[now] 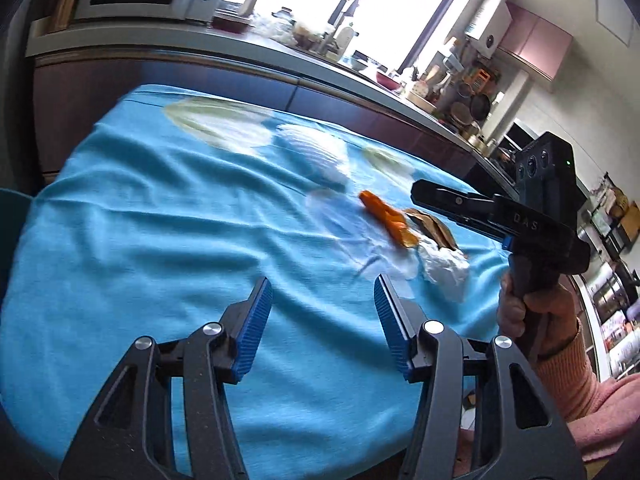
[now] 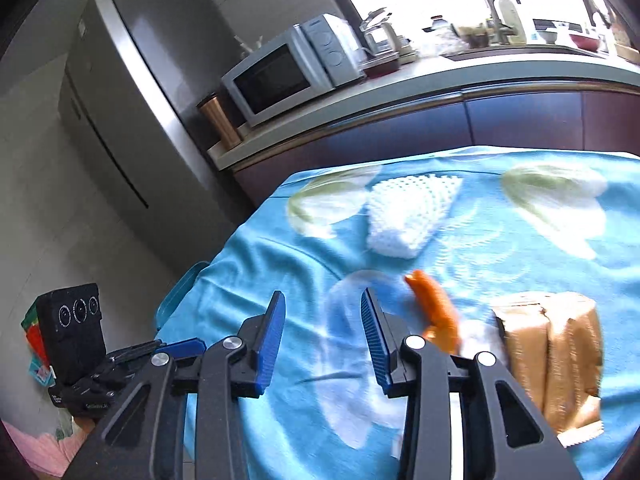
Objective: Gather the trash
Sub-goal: 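Grasp a white tissue with the left tool while the right tool grasps another foam net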
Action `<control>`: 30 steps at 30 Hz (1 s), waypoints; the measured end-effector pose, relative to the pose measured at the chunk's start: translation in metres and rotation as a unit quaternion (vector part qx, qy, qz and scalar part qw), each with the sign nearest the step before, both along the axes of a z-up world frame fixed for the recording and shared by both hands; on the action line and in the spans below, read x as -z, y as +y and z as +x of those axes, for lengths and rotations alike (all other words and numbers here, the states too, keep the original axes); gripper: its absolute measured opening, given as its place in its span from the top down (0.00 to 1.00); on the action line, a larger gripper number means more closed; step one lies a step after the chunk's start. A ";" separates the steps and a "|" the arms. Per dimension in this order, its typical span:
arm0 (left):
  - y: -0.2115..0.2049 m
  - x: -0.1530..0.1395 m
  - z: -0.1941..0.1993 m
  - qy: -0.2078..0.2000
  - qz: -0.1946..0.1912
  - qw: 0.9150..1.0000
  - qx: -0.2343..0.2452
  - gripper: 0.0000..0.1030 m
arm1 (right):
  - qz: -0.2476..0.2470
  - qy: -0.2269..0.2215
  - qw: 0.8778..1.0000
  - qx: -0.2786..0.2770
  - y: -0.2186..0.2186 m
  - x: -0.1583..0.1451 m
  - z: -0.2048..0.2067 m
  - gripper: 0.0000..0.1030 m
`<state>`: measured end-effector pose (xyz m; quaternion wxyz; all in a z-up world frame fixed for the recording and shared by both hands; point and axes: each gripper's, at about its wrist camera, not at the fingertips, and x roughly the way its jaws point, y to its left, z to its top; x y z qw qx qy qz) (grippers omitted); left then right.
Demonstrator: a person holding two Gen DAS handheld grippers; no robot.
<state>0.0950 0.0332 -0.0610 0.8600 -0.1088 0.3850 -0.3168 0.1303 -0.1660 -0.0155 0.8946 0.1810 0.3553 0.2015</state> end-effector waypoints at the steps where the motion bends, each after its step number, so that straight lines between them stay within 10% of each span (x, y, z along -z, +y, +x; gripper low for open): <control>1: -0.014 0.000 0.000 0.000 0.000 1.000 0.013 0.47 | 0.002 0.000 1.000 0.013 -0.012 0.002 -0.005 0.63; 20: -0.176 0.031 0.034 0.068 0.031 0.988 0.135 0.39 | 0.038 0.001 0.997 0.068 -0.094 0.020 -0.028 0.62; 25: -0.183 0.037 0.036 0.073 0.041 0.986 0.145 0.77 | 0.041 -0.001 0.997 0.063 -0.094 0.020 -0.025 0.62; 30: -0.174 0.036 0.030 0.067 0.034 0.986 0.150 0.87 | 0.043 0.000 0.998 0.054 -0.091 0.019 -0.021 0.62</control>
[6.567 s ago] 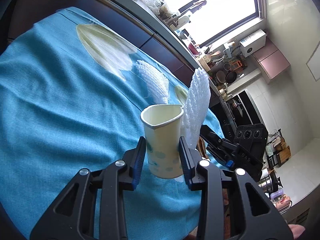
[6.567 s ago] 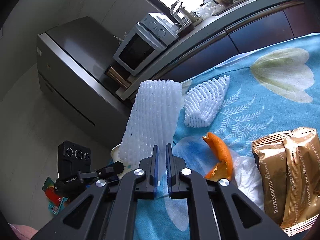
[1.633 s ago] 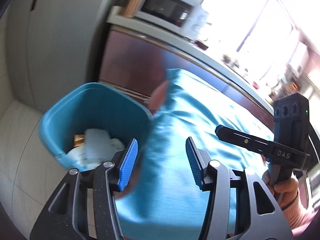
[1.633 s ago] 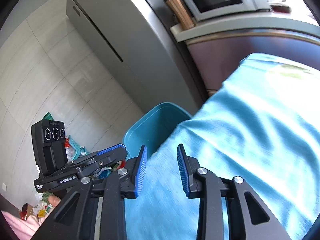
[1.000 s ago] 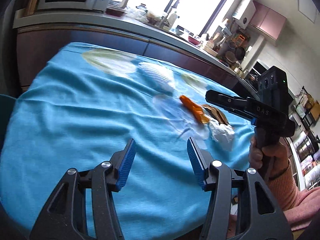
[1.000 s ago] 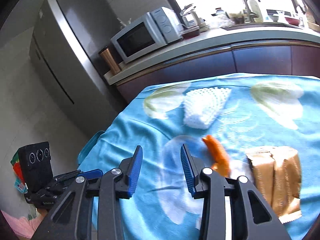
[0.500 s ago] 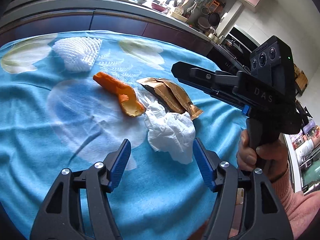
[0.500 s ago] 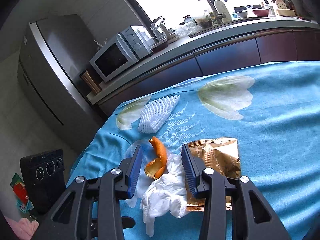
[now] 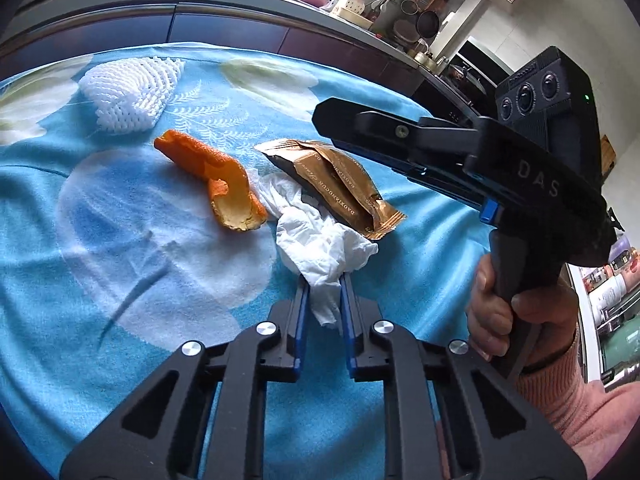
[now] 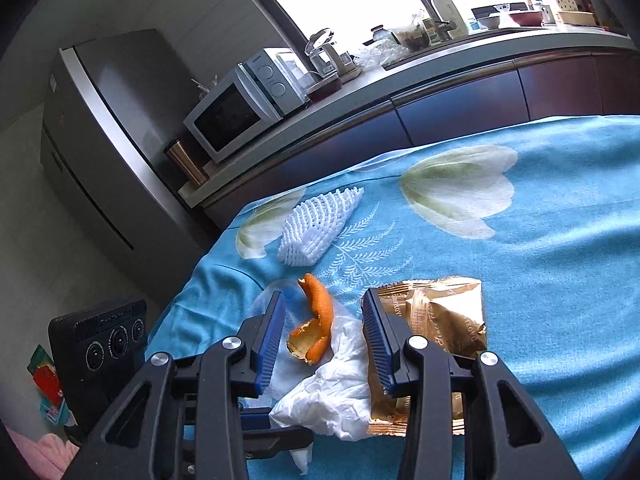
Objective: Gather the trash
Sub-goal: 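Grasp a white tissue with the left tool while the right tool grasps another foam net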
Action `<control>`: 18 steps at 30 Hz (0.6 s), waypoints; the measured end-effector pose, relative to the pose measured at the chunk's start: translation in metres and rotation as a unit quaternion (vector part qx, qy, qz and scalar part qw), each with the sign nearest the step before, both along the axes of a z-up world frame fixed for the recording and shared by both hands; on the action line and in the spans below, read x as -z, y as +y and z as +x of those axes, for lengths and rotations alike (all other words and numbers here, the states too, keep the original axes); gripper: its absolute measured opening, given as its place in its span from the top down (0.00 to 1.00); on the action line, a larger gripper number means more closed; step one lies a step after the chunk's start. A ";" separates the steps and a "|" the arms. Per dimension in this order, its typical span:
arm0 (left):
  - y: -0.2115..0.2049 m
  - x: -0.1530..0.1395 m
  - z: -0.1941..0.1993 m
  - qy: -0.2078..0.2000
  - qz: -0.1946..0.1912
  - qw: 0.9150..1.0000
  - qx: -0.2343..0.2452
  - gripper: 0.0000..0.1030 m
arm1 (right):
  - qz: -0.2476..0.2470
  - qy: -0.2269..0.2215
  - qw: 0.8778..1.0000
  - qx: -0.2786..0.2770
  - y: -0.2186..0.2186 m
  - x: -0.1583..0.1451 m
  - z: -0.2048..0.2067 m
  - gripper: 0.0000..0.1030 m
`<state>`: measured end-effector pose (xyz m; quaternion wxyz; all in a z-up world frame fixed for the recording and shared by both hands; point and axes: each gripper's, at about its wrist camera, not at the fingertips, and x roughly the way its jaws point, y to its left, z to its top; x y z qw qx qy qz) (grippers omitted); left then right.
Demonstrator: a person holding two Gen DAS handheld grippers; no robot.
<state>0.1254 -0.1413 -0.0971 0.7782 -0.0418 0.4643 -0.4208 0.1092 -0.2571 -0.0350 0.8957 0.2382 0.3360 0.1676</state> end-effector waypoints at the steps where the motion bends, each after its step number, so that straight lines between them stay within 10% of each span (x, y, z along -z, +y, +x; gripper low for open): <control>1: 0.005 -0.002 -0.002 -0.002 -0.006 1.000 0.002 0.88 | -0.001 0.000 1.000 -0.003 0.002 0.000 0.002 0.62; 18: 0.126 -0.036 -0.027 -0.046 -0.057 0.995 -0.065 0.88 | -0.022 0.047 0.998 -0.048 0.049 0.008 0.093 0.54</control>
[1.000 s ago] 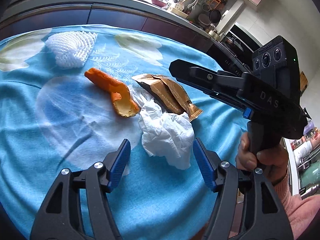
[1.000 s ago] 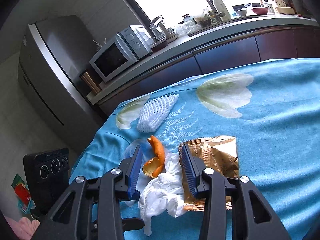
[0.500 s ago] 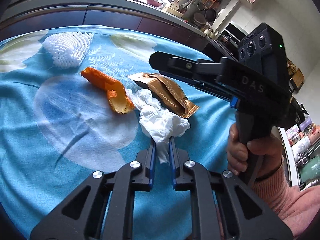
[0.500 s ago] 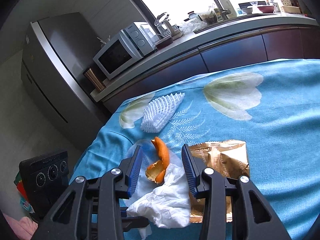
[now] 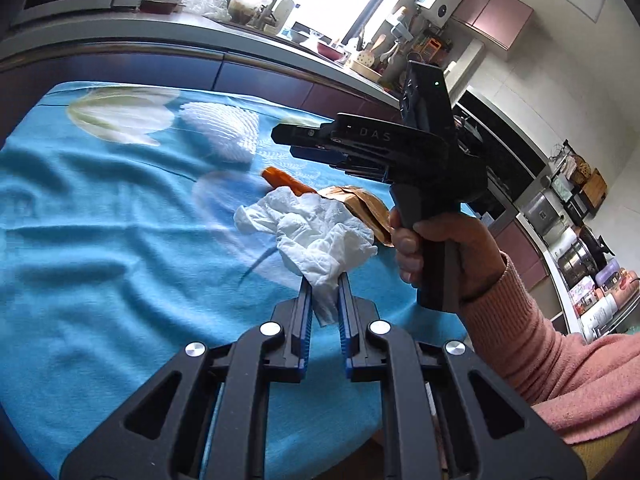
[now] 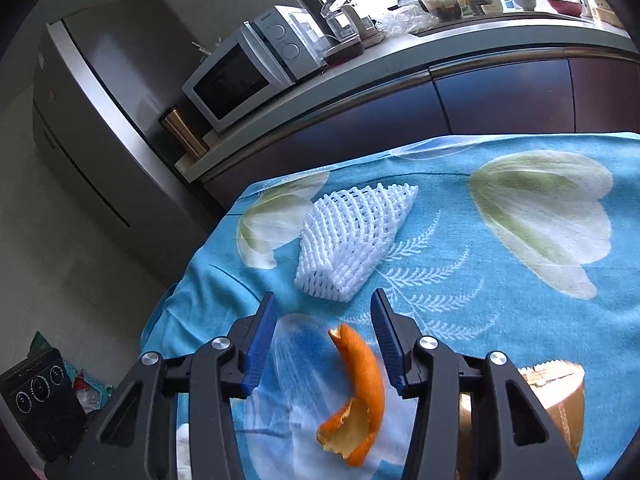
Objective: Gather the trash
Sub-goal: 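Grasp a white tissue with the left tool while the right tool grasps another foam net, then lift the tissue and foam net and turn both tools toward the teal bin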
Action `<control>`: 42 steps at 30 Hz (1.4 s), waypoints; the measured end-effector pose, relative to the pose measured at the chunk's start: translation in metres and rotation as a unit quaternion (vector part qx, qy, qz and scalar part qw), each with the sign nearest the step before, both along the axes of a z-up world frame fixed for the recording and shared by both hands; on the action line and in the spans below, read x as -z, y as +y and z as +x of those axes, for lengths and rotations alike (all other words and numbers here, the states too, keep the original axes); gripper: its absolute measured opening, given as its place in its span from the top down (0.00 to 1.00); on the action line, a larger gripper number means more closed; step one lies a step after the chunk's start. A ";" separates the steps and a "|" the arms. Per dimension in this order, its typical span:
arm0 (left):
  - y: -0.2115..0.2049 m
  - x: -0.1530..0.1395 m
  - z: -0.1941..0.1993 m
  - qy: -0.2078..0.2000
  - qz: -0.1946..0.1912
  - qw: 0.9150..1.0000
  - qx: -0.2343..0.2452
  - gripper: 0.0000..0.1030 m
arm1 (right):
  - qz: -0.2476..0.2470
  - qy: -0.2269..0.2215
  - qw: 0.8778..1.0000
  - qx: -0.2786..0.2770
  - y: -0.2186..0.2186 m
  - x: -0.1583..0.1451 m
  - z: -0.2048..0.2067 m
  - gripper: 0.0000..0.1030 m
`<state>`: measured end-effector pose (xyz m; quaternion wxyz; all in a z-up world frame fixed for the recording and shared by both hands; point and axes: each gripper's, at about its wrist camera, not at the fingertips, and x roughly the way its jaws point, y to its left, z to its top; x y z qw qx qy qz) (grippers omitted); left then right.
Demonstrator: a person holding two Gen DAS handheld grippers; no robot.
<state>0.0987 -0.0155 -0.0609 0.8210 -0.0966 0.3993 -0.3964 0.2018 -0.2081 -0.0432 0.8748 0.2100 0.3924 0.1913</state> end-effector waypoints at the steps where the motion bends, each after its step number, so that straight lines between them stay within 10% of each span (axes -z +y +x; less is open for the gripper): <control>1: 0.009 -0.002 -0.001 -0.003 0.002 1.000 -0.010 0.88 | -0.006 0.005 1.000 0.005 0.002 0.002 0.006 0.54; 12: 0.070 -0.010 0.001 -0.018 0.014 0.996 -0.092 0.88 | 0.007 0.057 0.997 0.047 0.008 0.021 0.056 0.40; 22: 0.097 -0.011 -0.009 -0.026 0.038 0.990 -0.132 0.88 | -0.030 0.039 0.998 0.039 0.015 0.019 0.056 0.83; 42: 0.111 -0.028 -0.017 -0.061 0.065 0.983 -0.161 0.88 | 0.051 -0.046 0.997 -0.034 0.038 -0.021 -0.014 0.96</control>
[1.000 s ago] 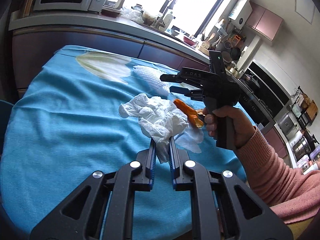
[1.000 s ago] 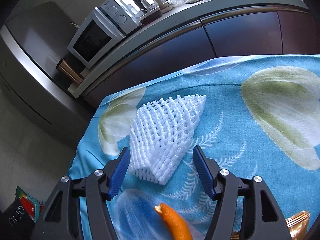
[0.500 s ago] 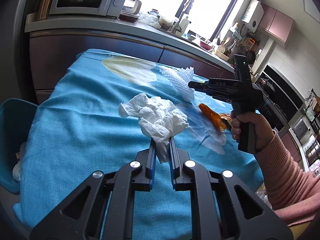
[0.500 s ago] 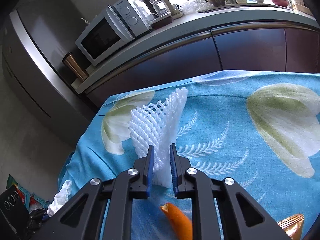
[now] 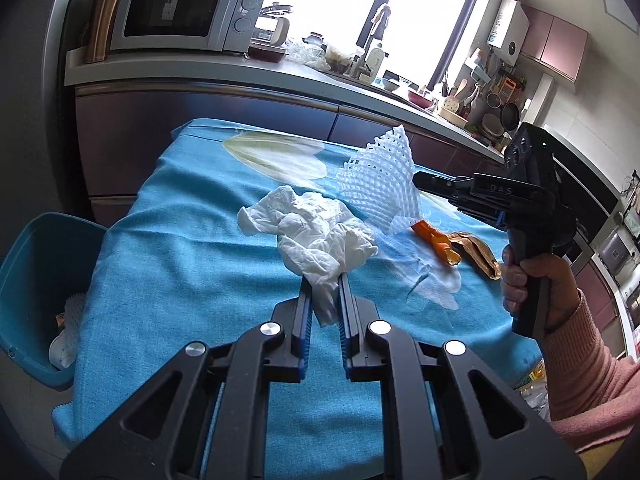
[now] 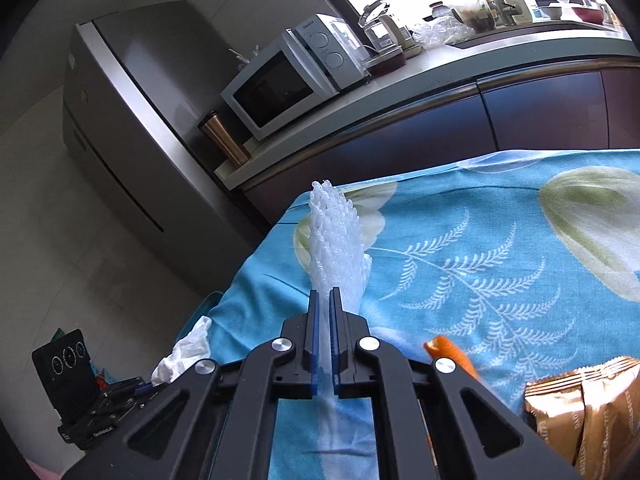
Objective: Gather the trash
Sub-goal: 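Lift the tissue and foam net and turn both tools toward the teal bin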
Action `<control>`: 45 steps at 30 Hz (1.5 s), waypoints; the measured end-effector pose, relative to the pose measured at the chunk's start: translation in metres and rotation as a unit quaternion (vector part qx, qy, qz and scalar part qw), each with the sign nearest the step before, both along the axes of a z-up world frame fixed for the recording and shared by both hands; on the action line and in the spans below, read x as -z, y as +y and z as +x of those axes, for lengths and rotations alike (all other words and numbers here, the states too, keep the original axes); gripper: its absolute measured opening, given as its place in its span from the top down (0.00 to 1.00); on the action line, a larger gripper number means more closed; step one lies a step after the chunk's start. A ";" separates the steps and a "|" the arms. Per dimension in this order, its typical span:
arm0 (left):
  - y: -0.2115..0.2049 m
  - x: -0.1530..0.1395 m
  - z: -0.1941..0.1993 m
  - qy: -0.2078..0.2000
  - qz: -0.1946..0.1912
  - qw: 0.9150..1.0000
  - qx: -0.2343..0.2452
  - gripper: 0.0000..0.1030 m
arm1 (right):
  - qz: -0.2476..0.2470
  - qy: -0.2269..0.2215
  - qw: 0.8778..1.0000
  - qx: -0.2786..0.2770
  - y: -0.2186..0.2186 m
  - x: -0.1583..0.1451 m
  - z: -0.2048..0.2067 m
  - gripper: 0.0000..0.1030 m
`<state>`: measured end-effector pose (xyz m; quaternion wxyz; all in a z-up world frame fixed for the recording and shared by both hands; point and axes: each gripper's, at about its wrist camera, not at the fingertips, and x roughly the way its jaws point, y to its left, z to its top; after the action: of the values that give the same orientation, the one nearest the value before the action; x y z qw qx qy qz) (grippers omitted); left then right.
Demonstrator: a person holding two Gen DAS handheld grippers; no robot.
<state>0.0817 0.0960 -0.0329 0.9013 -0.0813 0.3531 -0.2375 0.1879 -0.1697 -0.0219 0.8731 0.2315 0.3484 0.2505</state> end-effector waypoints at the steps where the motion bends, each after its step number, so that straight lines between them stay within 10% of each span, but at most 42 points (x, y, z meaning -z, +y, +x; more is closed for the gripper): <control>1: 0.001 -0.001 -0.001 -0.001 0.001 1.000 -0.001 0.88 | 0.006 -0.003 1.000 -0.005 0.002 -0.002 -0.004 0.96; 10: 0.011 0.002 -0.005 0.003 -0.002 1.000 -0.010 0.88 | 0.024 0.021 0.999 -0.041 0.012 0.006 -0.021 0.93; 18: 0.014 0.007 -0.005 0.009 0.000 1.000 -0.012 0.88 | 0.003 0.080 0.997 -0.022 0.016 0.042 -0.005 0.70; 22: 0.016 0.010 -0.003 0.013 0.001 1.000 -0.017 0.88 | 0.000 0.079 0.996 -0.034 0.024 0.046 -0.001 0.90; 45: 0.028 -0.010 -0.026 -0.021 0.024 0.999 -0.039 0.88 | 0.071 0.000 0.992 -0.102 0.052 0.005 -0.035 0.91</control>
<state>0.0558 0.1235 -0.0230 0.9188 -0.0680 0.3362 -0.1953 0.1530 -0.1176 -0.0271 0.8241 0.2564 0.3513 0.3628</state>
